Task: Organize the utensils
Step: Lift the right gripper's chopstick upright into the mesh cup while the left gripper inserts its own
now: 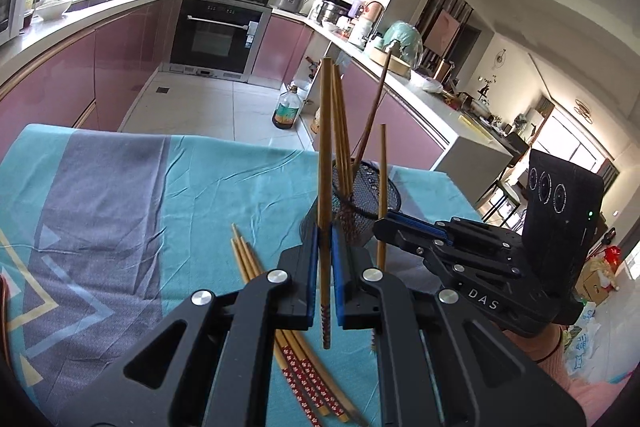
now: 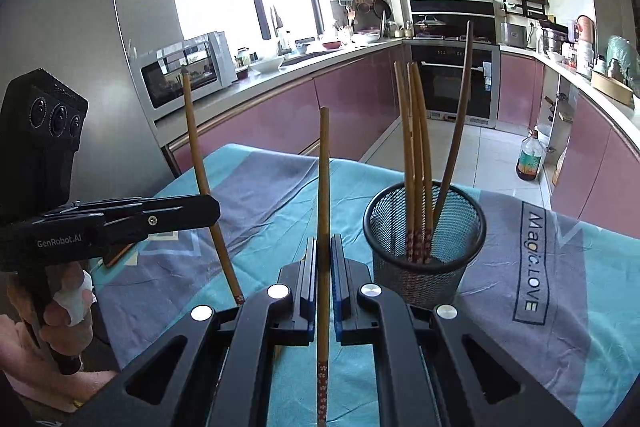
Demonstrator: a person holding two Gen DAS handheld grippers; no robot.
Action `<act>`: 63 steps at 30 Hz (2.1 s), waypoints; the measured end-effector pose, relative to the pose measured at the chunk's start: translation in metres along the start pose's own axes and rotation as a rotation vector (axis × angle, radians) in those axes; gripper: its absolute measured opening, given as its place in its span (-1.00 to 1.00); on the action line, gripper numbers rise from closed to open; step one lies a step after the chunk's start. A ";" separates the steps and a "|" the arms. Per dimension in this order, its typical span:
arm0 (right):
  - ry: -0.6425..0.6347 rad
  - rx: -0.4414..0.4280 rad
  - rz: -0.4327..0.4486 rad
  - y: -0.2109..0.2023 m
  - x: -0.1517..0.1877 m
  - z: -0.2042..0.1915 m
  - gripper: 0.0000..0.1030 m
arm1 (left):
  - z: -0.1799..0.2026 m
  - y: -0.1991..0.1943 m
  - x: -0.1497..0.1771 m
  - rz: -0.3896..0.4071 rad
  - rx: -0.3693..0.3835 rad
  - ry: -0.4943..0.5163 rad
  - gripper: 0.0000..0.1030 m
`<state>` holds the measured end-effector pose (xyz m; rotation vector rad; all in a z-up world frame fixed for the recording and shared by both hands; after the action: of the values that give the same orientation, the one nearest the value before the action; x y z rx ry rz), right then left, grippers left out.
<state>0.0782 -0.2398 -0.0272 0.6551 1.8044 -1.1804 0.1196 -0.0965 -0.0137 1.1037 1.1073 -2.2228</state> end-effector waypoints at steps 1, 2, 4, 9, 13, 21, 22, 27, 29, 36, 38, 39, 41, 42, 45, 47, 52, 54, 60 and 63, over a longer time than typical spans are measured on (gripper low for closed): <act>-0.001 0.002 0.008 -0.002 -0.002 0.001 -0.90 | 0.002 0.000 -0.002 0.007 0.002 0.003 -0.86; -0.005 0.005 0.015 -0.004 -0.004 0.001 -0.90 | 0.005 -0.001 -0.005 0.014 0.008 0.004 -0.86; -0.009 0.011 0.031 -0.008 -0.008 0.002 -0.90 | 0.008 0.000 -0.010 0.026 0.021 0.003 -0.86; -0.020 0.029 0.078 -0.021 -0.023 0.007 -0.90 | 0.015 0.002 -0.025 0.059 0.044 0.007 -0.86; -0.029 0.038 0.114 -0.029 -0.036 0.010 -0.90 | 0.023 0.002 -0.039 0.087 0.055 0.014 -0.86; -0.060 0.055 0.174 -0.045 -0.061 0.014 -0.90 | 0.034 0.001 -0.064 0.139 0.070 0.033 -0.86; -0.064 0.056 0.181 -0.047 -0.064 0.015 -0.90 | 0.036 0.001 -0.066 0.146 0.072 0.035 -0.86; -0.071 0.071 0.213 -0.054 -0.074 0.019 -0.90 | 0.043 -0.001 -0.082 0.181 0.079 0.048 -0.86; -0.077 0.080 0.223 -0.056 -0.078 0.021 -0.90 | 0.045 -0.001 -0.087 0.191 0.082 0.051 -0.86; -0.088 0.115 0.244 -0.053 -0.089 0.028 -0.90 | 0.047 0.012 -0.103 0.202 0.057 0.054 -0.86; -0.084 0.120 0.250 -0.051 -0.091 0.030 -0.90 | 0.046 0.016 -0.105 0.206 0.050 0.060 -0.86; -0.084 0.121 0.250 -0.050 -0.092 0.031 -0.90 | 0.046 0.019 -0.105 0.204 0.042 0.068 -0.86; -0.088 0.130 0.246 -0.046 -0.091 0.032 -0.90 | 0.046 0.027 -0.104 0.192 0.036 0.075 -0.86; -0.090 0.137 0.240 -0.044 -0.090 0.032 -0.90 | 0.044 0.031 -0.103 0.186 0.031 0.075 -0.86; -0.089 0.144 0.210 -0.033 -0.087 0.035 -0.90 | 0.042 0.044 -0.099 0.157 0.017 0.077 -0.86; -0.087 0.146 0.184 -0.025 -0.084 0.038 -0.90 | 0.038 0.052 -0.096 0.139 0.009 0.076 -0.86; -0.077 0.155 0.126 -0.008 -0.075 0.044 -0.90 | 0.030 0.071 -0.087 0.080 -0.013 0.078 -0.86; -0.072 0.155 0.103 -0.003 -0.071 0.046 -0.90 | 0.027 0.077 -0.084 0.060 -0.014 0.076 -0.86; -0.083 0.165 0.016 0.018 -0.061 0.047 -0.90 | 0.022 0.098 -0.074 -0.005 -0.021 0.082 -0.86; -0.074 0.166 -0.009 0.026 -0.057 0.050 -0.90 | 0.019 0.107 -0.070 -0.025 -0.025 0.078 -0.86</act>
<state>0.1458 -0.2726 0.0013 0.6893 1.6616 -1.3537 0.2219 -0.1741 -0.0007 1.1816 1.1832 -2.1956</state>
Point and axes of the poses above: each gripper's, at about its wrist camera, not at the fingertips, and y roughly the way its jaws point, z to its right, x to its underside, the point moved 2 cm from there along y, roughly the way its jaws point, and after that the axes turned 6 degrees about z, right-handed, at the moved point
